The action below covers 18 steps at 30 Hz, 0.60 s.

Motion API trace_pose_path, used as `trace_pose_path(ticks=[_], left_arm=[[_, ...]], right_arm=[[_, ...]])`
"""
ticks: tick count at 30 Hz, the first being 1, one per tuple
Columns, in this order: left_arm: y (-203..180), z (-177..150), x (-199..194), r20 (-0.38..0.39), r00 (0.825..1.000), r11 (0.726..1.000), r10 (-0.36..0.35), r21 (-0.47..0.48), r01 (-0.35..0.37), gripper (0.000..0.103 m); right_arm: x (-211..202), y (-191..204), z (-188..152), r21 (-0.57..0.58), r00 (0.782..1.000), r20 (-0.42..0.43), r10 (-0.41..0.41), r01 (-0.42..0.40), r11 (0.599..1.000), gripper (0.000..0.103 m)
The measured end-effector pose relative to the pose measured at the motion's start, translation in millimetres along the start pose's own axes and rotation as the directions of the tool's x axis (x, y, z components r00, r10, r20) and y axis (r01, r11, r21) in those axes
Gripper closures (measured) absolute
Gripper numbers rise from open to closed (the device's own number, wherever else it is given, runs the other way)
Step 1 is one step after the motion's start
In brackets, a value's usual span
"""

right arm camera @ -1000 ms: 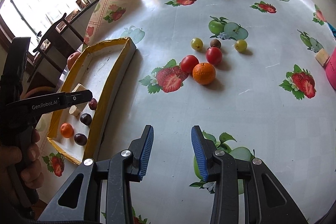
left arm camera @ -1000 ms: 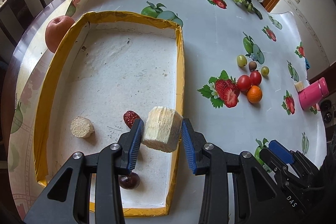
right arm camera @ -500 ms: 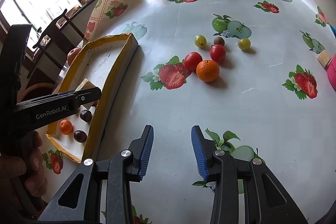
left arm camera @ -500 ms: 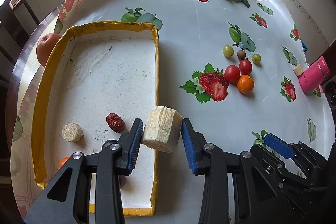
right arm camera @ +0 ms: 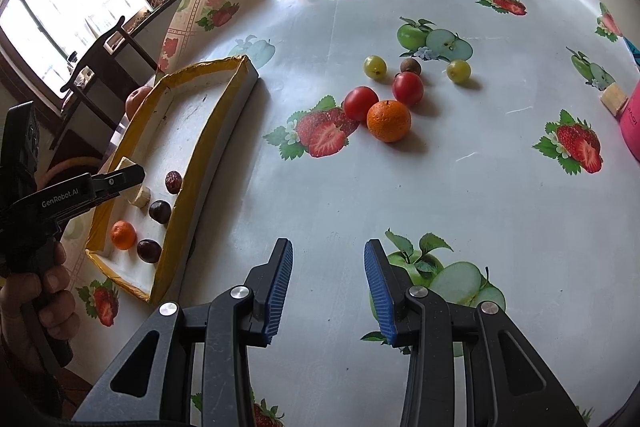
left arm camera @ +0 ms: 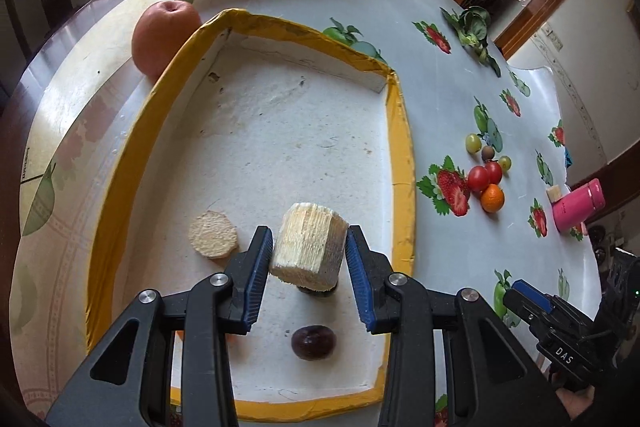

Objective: Organize fruits
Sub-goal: 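Withdraw both open tools from the tray toward the fruit cluster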

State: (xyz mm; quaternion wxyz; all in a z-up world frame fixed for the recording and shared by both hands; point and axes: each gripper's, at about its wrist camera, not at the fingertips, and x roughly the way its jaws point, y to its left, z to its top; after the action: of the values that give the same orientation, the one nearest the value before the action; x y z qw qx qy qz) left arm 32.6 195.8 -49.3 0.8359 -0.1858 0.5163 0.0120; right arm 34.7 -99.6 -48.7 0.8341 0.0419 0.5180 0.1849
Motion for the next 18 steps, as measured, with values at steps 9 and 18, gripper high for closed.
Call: trace_pose_path(ticks=[9,18], left_arm=[[1.4,-0.7,18.6,-0.043,0.994,0.995,0.097,0.015,-0.097,0.057],[-16.9,6.1,7.6,-0.012,0.994,0.992,0.109,0.066,-0.108,0.044]], right_arm=[[7.1,4.6,0.0,-0.011,1.0,-0.013,0.014,-0.014,1.0,0.064],[5.6,-2.8,4.3,0.011,1.0,-0.003,0.014,-0.014,1.0,0.064]])
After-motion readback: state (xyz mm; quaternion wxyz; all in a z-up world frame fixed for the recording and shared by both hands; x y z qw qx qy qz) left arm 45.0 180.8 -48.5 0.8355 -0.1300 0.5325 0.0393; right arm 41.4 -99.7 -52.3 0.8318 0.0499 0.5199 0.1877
